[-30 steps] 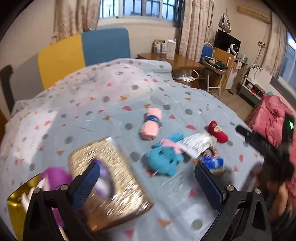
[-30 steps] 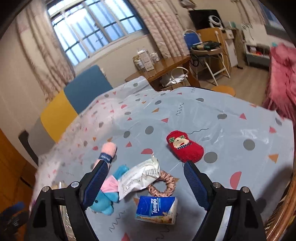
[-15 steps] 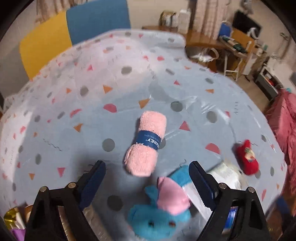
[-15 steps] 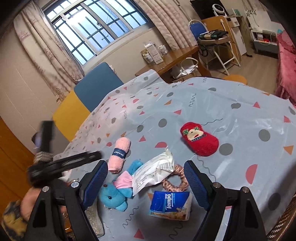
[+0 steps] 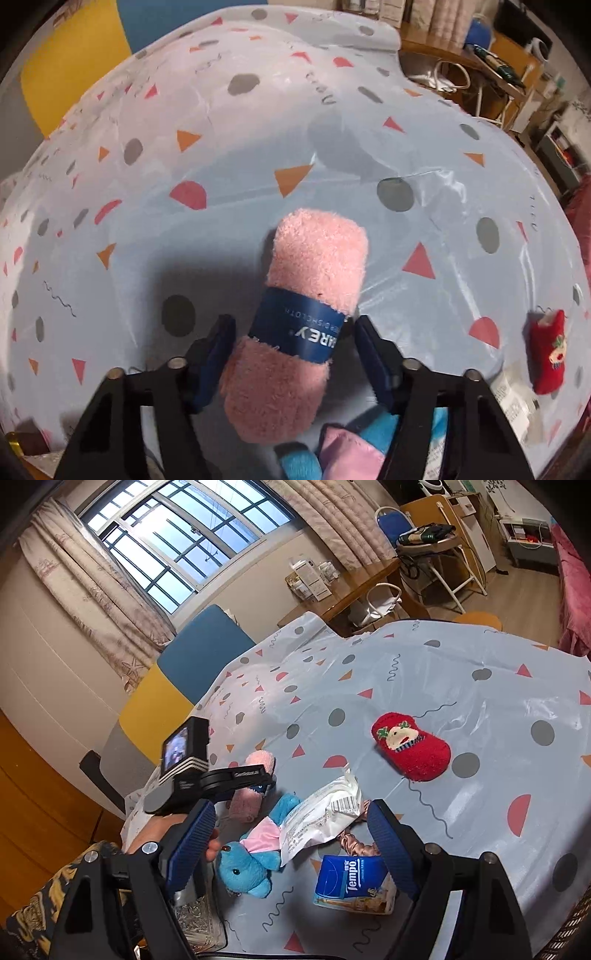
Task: Organize soft objects
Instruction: 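Carry the pink towel roll into the gold tray and open the left tool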
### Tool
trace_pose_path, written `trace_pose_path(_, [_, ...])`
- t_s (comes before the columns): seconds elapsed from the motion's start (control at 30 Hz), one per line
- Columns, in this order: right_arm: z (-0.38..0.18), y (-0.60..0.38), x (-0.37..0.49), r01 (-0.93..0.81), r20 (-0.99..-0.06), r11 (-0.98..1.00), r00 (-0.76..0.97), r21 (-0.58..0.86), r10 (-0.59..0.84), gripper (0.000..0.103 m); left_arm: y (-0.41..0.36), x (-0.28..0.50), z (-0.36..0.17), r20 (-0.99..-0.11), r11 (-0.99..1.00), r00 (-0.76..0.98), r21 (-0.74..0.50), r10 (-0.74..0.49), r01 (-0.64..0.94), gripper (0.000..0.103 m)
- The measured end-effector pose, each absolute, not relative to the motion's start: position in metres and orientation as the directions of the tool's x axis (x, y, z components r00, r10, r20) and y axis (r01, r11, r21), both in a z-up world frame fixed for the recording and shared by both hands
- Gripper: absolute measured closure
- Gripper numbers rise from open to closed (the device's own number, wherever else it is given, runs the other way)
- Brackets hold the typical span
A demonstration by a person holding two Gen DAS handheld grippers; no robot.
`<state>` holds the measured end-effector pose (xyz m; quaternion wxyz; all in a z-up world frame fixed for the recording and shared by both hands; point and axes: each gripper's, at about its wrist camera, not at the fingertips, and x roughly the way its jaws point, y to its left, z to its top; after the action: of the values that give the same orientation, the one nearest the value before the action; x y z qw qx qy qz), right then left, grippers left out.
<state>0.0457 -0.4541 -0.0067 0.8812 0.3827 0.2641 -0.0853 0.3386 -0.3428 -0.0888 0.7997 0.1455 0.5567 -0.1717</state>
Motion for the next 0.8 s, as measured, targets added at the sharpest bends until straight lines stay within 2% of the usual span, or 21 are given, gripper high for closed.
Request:
trace_pose_path(0.07, [-0.007, -0.454, 0.045, 0.353, -0.53, 0.692, 0.846, 0.63, 0.052, 0.017, -0.339, 0.339, -0.093, -0.939, 0.902, 0.319, 0.024, -0.127, 0.431, 0.047])
trace_pose_path(0.13, [-0.007, -0.454, 0.046, 0.353, -0.533, 0.692, 0.845, 0.63, 0.054, 0.017, -0.337, 0.339, -0.091, -0.937, 0.9, 0.323, 0.018, -0.137, 0.435, 0.059])
trace_pose_path(0.23, [-0.007, -0.453, 0.046, 0.356, -0.537, 0.696, 0.842, 0.624, 0.051, 0.017, -0.338, 0.334, -0.088, -0.935, 0.891, 0.331, 0.035, -0.131, 0.452, 0.064])
trace_pose_path(0.37, [-0.008, -0.453, 0.047, 0.363, -0.545, 0.698, 0.837, 0.618, 0.047, 0.017, -0.332, 0.321, -0.072, -0.918, 0.889, 0.363, 0.025, -0.16, 0.456, 0.065])
trace_pose_path(0.57, [-0.012, -0.454, 0.048, 0.377, -0.559, 0.687, 0.828, 0.621, 0.052, 0.017, -0.31, 0.29, -0.032, -0.881, 0.896, 0.401, -0.055, -0.251, 0.44, 0.065])
trace_pose_path(0.8, [-0.017, -0.455, 0.051, 0.408, -0.592, 0.681, 0.804, 0.609, 0.048, 0.017, -0.286, 0.238, 0.015, -0.81, 0.877, 0.483, -0.08, -0.334, 0.474, 0.064])
